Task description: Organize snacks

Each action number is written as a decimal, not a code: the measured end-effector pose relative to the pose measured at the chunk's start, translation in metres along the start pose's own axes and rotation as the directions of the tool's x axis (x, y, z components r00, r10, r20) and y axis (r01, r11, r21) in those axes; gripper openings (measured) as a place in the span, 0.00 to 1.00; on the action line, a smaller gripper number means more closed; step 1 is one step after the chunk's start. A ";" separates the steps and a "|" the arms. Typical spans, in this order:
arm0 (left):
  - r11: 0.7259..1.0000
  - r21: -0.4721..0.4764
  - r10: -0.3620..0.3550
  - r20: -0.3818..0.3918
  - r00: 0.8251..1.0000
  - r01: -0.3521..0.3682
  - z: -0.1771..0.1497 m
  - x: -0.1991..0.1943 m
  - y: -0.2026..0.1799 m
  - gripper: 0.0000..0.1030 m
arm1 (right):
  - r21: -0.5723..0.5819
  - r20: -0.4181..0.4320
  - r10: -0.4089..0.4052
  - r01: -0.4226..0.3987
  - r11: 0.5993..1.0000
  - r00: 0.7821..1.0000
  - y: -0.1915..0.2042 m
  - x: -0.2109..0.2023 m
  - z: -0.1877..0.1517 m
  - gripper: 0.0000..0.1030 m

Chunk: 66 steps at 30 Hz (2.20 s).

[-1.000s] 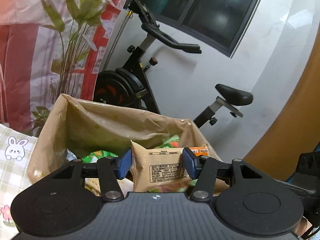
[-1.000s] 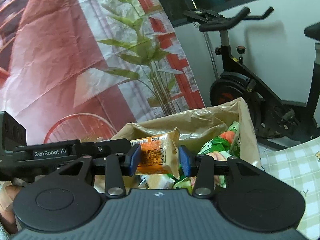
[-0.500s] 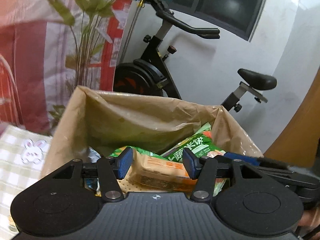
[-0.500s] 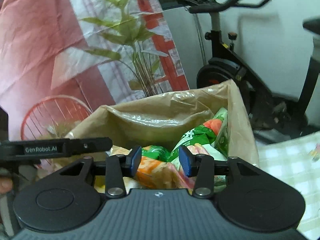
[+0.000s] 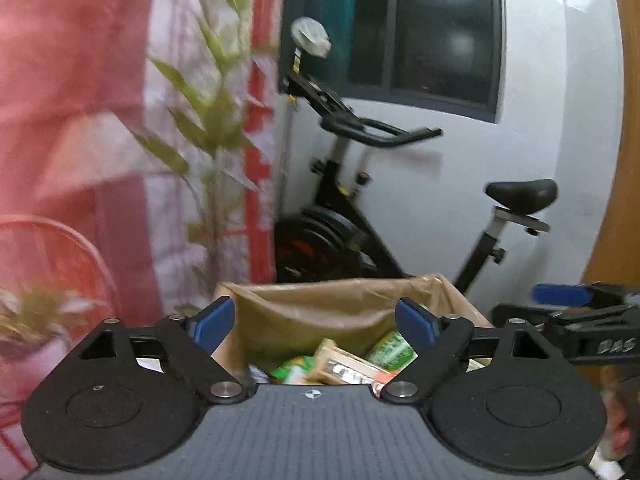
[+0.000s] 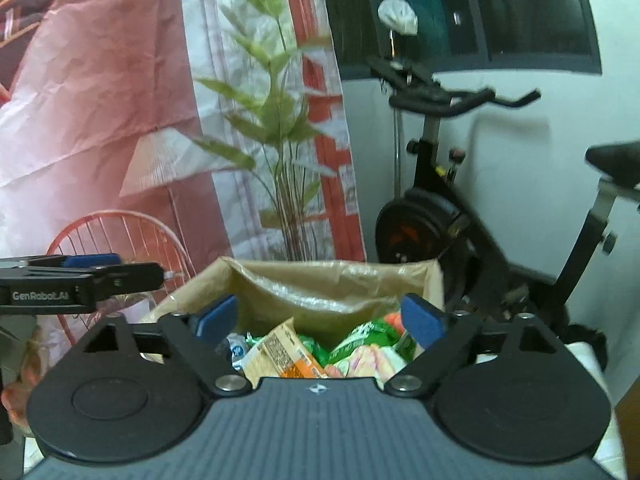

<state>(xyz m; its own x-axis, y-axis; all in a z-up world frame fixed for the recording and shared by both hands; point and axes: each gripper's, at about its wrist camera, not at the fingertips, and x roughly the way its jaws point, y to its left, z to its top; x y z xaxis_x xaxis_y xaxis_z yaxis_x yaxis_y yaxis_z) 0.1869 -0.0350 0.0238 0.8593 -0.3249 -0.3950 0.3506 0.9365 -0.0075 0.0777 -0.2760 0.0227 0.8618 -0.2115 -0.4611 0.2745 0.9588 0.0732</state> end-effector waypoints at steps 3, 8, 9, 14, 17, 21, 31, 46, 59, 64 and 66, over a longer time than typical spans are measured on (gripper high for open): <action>0.999 0.013 0.038 0.025 0.999 -0.039 0.009 -0.023 -0.006 0.88 | -0.013 0.029 -0.006 0.006 1.000 1.000 0.008 -0.024 0.011 0.95; 0.993 0.032 0.113 0.065 0.991 -0.115 0.023 -0.060 -0.015 0.91 | -0.047 0.077 -0.067 0.071 0.996 0.995 0.026 -0.065 0.021 0.98; 0.989 0.034 0.140 0.082 0.987 -0.143 0.026 -0.069 -0.017 0.92 | -0.048 0.090 -0.074 0.079 0.996 0.993 0.029 -0.073 0.021 0.99; 0.978 0.045 0.195 0.140 0.971 -0.203 0.032 -0.104 -0.030 0.94 | -0.022 0.127 -0.095 0.098 0.995 0.987 0.040 -0.104 0.019 1.00; 0.981 0.041 0.181 0.164 0.970 -0.190 0.026 -0.124 -0.037 0.94 | -0.004 0.141 -0.094 0.095 0.995 0.986 0.045 -0.117 0.015 1.00; 0.988 0.038 0.140 0.160 0.977 -0.148 0.013 -0.144 -0.042 0.94 | -0.003 0.139 -0.094 0.095 0.995 0.986 0.052 -0.129 0.006 1.00; 0.979 0.056 0.186 0.169 0.968 -0.197 -0.006 -0.161 -0.051 0.94 | -0.004 0.111 -0.081 0.082 0.997 0.991 0.064 -0.140 -0.014 1.00; 0.976 0.048 0.199 0.170 0.965 -0.210 -0.005 -0.165 -0.049 0.94 | -0.004 0.108 -0.076 0.077 0.997 0.991 0.064 -0.144 -0.015 1.00; 0.980 0.037 0.190 0.158 0.969 -0.198 -0.006 -0.165 -0.047 0.94 | -0.019 0.112 -0.070 0.072 0.997 0.991 0.067 -0.142 -0.013 1.00; 0.980 0.034 0.187 0.157 0.970 -0.194 -0.005 -0.165 -0.044 0.94 | -0.019 0.112 -0.070 0.072 0.997 0.991 0.068 -0.142 -0.013 1.00; 0.981 0.032 0.186 0.157 0.970 -0.194 -0.005 -0.165 -0.043 0.94 | -0.018 0.112 -0.070 0.073 0.997 0.991 0.068 -0.142 -0.013 1.00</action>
<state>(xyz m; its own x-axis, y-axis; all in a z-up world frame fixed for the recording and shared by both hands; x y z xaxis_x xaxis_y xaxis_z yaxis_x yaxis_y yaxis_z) 0.0286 -0.0212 0.0847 0.9572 -0.1614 -0.2404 0.1895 0.9769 0.0987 -0.0316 -0.1787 0.0811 0.8828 -0.2983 -0.3628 0.3286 0.9442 0.0231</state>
